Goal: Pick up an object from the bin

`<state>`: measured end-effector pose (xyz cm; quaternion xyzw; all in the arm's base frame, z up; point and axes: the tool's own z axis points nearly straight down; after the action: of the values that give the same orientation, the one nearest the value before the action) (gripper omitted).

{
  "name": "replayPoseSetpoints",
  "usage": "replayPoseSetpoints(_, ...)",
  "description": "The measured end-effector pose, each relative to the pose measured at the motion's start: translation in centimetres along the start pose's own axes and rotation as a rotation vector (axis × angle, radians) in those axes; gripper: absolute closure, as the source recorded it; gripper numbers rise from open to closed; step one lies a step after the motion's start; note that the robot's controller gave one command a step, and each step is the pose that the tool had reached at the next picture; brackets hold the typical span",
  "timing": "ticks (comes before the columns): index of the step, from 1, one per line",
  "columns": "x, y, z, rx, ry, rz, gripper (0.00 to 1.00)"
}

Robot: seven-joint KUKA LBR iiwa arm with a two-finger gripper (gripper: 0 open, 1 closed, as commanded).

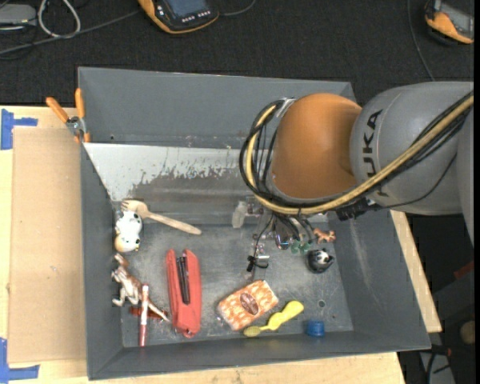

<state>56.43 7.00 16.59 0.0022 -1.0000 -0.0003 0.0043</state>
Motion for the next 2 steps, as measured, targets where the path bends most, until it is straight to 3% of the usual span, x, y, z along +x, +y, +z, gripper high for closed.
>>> replayPoseSetpoints(1,-0.1,-0.1,-0.5,0.0,-0.007,0.002,0.0)
replayPoseSetpoints(2,1.7,-0.8,5.8,0.0,-0.007,-0.129,0.0)
